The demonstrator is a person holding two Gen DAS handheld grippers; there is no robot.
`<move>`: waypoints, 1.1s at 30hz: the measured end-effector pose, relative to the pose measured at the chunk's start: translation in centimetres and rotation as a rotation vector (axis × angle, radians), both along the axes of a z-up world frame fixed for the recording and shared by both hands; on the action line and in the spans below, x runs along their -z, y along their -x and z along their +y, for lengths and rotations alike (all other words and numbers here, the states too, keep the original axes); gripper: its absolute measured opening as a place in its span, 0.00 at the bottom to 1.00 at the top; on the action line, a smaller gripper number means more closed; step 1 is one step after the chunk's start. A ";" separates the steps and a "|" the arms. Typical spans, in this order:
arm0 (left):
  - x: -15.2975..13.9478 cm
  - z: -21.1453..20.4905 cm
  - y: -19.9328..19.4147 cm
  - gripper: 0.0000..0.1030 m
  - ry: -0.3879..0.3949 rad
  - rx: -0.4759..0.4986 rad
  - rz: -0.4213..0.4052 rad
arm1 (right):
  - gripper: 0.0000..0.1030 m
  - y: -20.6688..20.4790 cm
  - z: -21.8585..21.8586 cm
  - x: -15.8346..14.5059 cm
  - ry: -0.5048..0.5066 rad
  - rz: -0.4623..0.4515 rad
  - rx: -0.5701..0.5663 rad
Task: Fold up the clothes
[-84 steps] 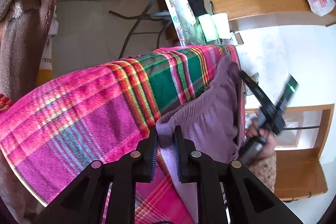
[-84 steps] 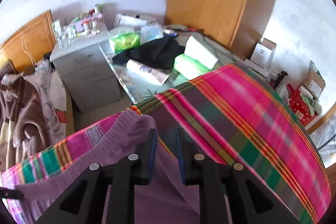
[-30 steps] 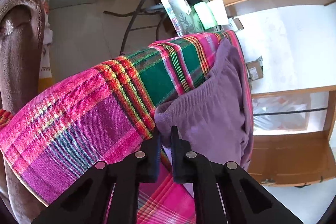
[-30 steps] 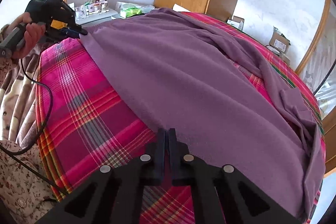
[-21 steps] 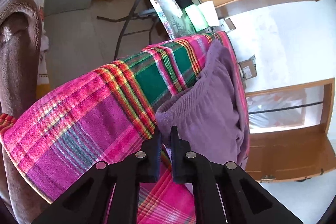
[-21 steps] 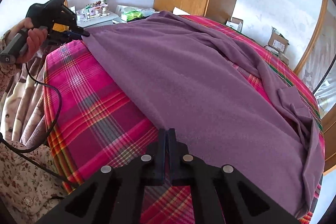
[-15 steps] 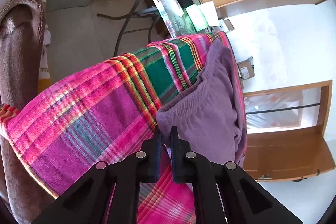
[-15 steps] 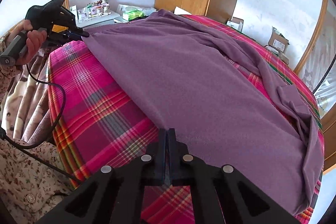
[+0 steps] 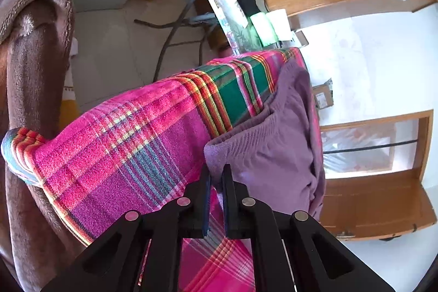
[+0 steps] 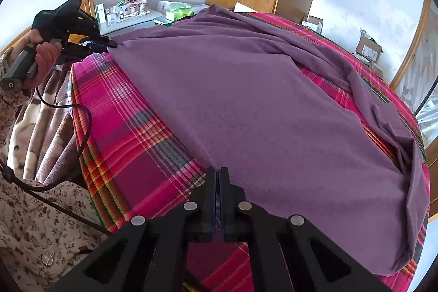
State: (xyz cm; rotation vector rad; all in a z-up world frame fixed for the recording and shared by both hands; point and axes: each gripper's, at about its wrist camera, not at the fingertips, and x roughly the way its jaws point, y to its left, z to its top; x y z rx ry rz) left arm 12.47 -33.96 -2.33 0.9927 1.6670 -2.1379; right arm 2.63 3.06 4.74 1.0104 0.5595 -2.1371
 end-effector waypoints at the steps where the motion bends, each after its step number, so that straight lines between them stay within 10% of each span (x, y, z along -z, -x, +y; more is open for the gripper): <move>1: 0.1 -0.1 0.0 0.07 -0.009 -0.002 0.002 | 0.03 0.0 0.2 0.1 0.004 -0.006 0.005; 11: -1.5 1.3 -0.4 0.23 0.080 0.038 -0.054 | 0.13 0.2 1.7 -0.7 0.098 -0.074 0.042; 22: -5.7 5.7 -1.1 0.26 0.345 0.103 -0.037 | 0.16 0.4 6.8 -1.7 0.208 -0.052 0.209; 33: -7.5 16.1 4.5 0.26 0.470 0.496 0.077 | 0.18 1.1 14.3 -2.0 0.258 -0.005 0.465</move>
